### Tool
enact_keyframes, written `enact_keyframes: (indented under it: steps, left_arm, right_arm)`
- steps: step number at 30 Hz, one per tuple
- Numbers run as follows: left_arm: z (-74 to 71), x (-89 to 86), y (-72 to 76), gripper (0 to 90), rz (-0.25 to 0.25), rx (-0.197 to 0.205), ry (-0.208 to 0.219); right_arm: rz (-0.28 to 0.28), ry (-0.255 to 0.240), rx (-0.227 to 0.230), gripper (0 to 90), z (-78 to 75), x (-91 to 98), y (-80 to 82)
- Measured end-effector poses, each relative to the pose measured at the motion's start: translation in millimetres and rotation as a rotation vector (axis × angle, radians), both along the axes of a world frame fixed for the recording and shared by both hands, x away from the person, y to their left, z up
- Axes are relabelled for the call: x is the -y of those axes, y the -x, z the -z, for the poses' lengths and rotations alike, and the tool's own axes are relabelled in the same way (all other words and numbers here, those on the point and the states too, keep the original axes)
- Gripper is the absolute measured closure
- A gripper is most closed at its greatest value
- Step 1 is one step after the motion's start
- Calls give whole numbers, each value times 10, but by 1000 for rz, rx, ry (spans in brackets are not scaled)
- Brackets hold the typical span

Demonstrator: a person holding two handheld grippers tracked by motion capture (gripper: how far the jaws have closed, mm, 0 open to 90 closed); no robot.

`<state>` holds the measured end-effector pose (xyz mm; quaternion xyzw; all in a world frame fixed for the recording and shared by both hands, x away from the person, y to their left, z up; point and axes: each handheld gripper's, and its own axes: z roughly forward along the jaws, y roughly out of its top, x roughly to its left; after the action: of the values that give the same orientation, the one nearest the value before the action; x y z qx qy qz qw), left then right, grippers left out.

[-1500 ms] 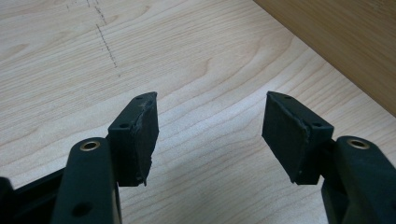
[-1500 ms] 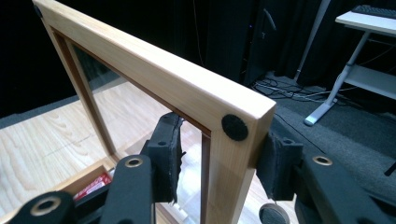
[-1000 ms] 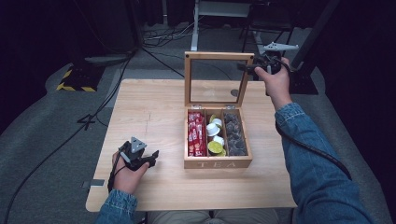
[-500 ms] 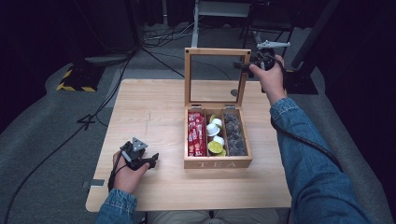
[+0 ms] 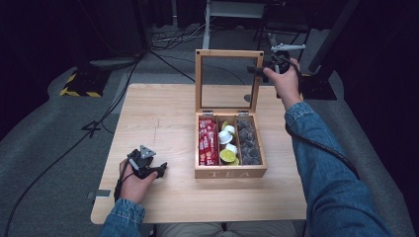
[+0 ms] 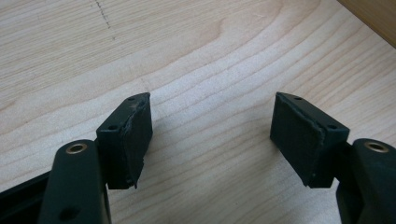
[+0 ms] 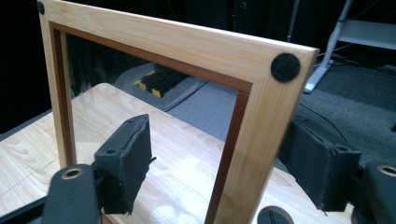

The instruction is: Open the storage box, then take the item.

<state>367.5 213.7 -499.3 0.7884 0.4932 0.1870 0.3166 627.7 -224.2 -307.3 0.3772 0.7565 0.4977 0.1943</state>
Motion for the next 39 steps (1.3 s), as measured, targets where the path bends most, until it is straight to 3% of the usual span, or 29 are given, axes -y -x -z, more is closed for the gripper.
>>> enact_keyframes:
  steps: [9, 11, 19, 22, 30, 36, 39]
  left_arm:
    - [12, -7, -56, 300, -11, 11, 28]
    - [0, -3, -70, 298, -14, 7, 16]
    - [-39, 42, -117, 297, -5, 16, 18]
    - [-47, 70, -134, 297, 0, 19, 15]
    - [-52, 74, -145, 302, 0, 29, 24]
    - [-61, 89, -127, 301, 3, 29, 22]
    - [-71, 103, -117, 303, 12, 23, 43]
  right_arm:
    - [14, -20, 11, 260, -47, 140, 85]
    - [17, -23, 14, 258, -70, 182, 118]
    - [-26, -15, 17, 257, -161, 284, 364]
    - [-42, 0, 21, 221, -193, 286, 482]
    - [-87, -19, 57, 198, -247, 218, 791]
    - [-144, -41, 49, 280, -205, 135, 1014]
    - [-166, -33, 47, 333, -167, 107, 1120]
